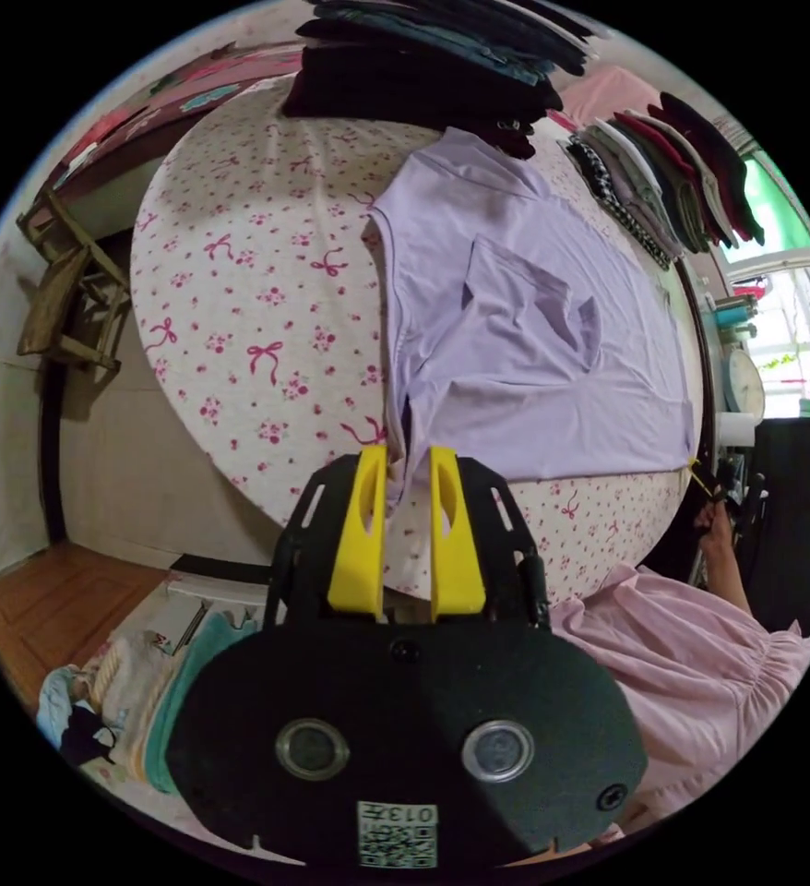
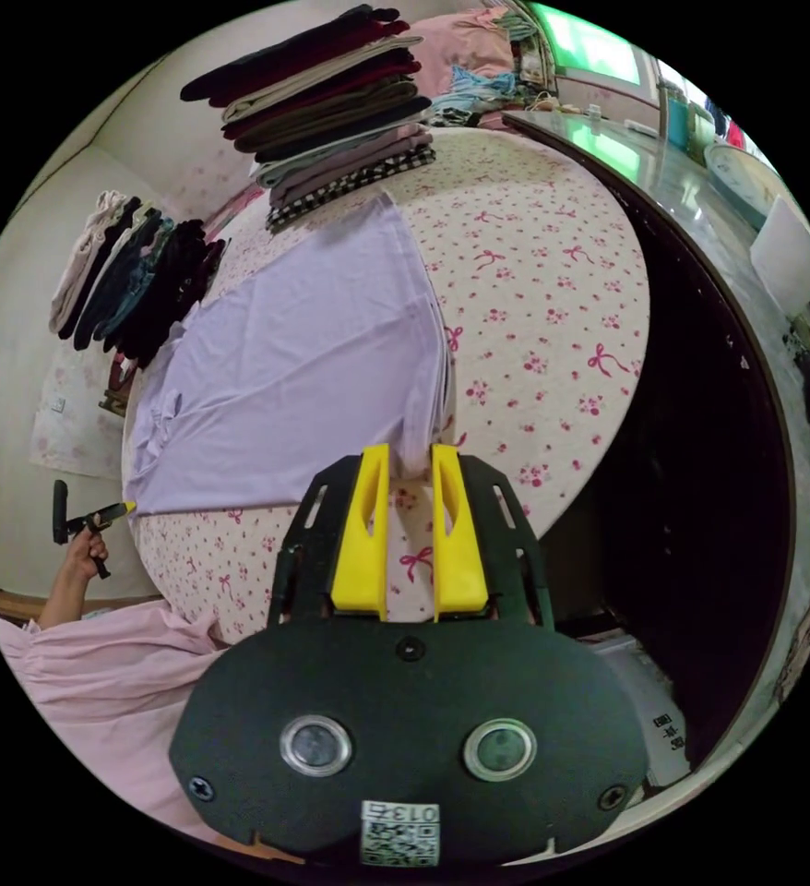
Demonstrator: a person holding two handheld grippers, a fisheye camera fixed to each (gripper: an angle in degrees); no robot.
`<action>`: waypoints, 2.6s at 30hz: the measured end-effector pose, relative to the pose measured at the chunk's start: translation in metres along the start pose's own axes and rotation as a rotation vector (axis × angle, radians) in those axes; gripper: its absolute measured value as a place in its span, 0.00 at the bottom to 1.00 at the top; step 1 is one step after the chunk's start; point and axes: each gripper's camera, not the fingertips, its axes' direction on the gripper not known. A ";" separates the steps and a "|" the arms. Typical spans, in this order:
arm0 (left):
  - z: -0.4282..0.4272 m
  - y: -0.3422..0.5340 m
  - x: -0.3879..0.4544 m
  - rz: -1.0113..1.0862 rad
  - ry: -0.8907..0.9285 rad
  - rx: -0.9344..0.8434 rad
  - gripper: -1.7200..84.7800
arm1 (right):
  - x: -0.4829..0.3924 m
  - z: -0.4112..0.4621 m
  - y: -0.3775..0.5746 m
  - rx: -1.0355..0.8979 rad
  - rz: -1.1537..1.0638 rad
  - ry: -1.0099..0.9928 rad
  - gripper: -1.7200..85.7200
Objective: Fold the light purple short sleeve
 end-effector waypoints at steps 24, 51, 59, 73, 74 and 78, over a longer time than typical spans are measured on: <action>0.000 0.038 -0.018 0.115 0.054 -0.149 0.03 | -0.093 0.055 -0.016 -0.106 -0.137 0.168 0.05; 0.044 -0.081 0.014 0.256 -0.112 0.075 0.11 | -0.503 0.299 -0.096 -0.263 -1.009 -0.181 0.04; 0.056 -0.125 0.027 0.523 -0.249 0.007 0.05 | -0.547 0.367 -0.116 -0.344 -1.044 -0.202 0.04; 0.049 0.004 0.038 0.482 -0.028 0.015 0.10 | -0.595 0.419 -0.171 -0.243 -1.071 -0.279 0.10; 0.056 0.014 0.046 0.496 -0.032 0.008 0.10 | -0.599 0.424 -0.170 -0.249 -1.086 -0.273 0.10; 0.085 0.025 0.054 0.500 -0.074 -0.048 0.08 | -0.616 0.462 -0.170 -0.276 -1.158 -0.147 0.05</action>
